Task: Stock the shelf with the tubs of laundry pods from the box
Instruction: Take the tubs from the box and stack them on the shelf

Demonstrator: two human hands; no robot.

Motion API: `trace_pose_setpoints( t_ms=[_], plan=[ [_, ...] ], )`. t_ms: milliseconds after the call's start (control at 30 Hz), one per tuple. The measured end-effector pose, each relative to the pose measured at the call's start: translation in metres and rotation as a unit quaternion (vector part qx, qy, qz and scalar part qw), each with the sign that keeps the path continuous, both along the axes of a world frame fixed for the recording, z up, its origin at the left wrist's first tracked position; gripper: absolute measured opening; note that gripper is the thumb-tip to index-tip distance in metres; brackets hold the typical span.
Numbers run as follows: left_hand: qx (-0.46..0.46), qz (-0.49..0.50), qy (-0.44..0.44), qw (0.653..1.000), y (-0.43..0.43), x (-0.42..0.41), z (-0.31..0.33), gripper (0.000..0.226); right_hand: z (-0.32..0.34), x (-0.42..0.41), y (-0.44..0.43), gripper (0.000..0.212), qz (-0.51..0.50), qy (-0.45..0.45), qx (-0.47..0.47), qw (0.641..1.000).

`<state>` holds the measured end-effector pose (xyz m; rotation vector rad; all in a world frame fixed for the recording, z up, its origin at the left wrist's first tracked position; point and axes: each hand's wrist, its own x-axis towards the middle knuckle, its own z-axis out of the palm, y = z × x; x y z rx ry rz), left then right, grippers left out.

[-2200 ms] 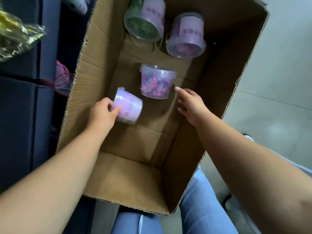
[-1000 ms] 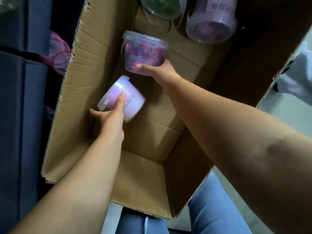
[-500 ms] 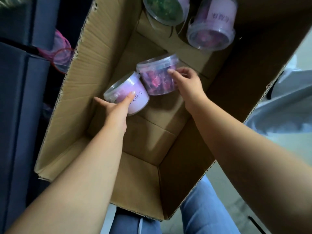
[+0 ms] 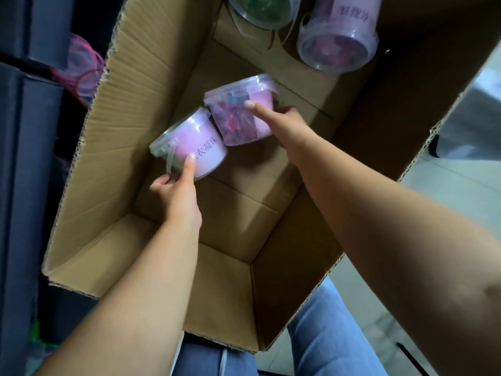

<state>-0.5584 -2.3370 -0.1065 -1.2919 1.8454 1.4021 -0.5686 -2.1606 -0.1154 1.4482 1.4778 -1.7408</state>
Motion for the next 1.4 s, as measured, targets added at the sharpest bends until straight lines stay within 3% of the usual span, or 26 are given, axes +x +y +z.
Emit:
trace_pose_setpoints(
  t_ms=[67,233,367,500,567,700,767,833,933,1033,1133,1167,1267,1400],
  plan=[
    [0.01,-0.009,0.004,1.0,-0.003,-0.004,-0.002,0.064,-0.003,0.008,0.003,0.116,-0.011,-0.012,0.007,1.0],
    [0.039,-0.03,-0.003,0.999,-0.004,-0.005,-0.002,0.06,-0.009,0.015,0.01,0.086,0.042,0.014,0.009,0.999],
    [0.05,-0.023,-0.052,0.997,-0.005,-0.007,-0.004,0.068,-0.011,0.006,0.016,0.049,0.022,0.01,0.032,0.999],
    [0.113,-0.008,-0.1,0.989,-0.008,-0.013,-0.01,0.074,-0.004,-0.005,0.014,0.077,-0.019,0.02,-0.018,0.999],
    [0.138,0.0,-0.108,0.985,-0.011,-0.016,-0.013,0.074,-0.006,-0.009,0.013,0.073,-0.026,0.011,-0.045,0.999],
    [0.137,-0.001,-0.108,0.985,-0.015,-0.017,-0.014,0.083,-0.007,-0.014,0.016,0.038,0.001,-0.019,-0.146,0.989],
    [0.147,-0.004,-0.112,0.983,-0.015,-0.018,-0.013,0.087,-0.004,-0.016,0.014,0.048,0.007,-0.015,-0.209,0.978],
    [0.141,-0.021,-0.118,0.983,-0.013,-0.018,-0.013,0.071,-0.004,-0.021,0.009,0.062,-0.04,-0.004,-0.249,0.968],
    [0.141,-0.002,-0.113,0.984,-0.008,-0.02,-0.012,0.066,-0.005,-0.024,0.004,0.068,-0.103,-0.009,-0.246,0.964],
    [0.15,0.038,-0.074,0.985,-0.003,-0.027,-0.016,0.073,-0.007,-0.023,0.005,0.072,-0.127,0.017,-0.2,0.971],
    [0.135,0.021,-0.034,0.99,0.004,-0.037,-0.018,0.108,-0.003,-0.016,0.01,0.096,-0.044,0.013,-0.022,0.999],
    [0.126,0.013,-0.023,0.992,0.006,-0.039,-0.019,0.11,-0.001,-0.013,0.013,0.102,-0.003,0.015,0.044,0.999],
    [0.1,-0.009,-0.001,0.995,0.009,-0.044,-0.019,0.096,0.005,0.001,0.017,0.093,0.034,0.026,0.151,0.988],
    [0.117,-0.089,-0.02,0.989,0.007,-0.043,-0.017,0.115,0.004,0.005,0.017,0.084,0.047,0.036,0.176,0.983]
  ],
)
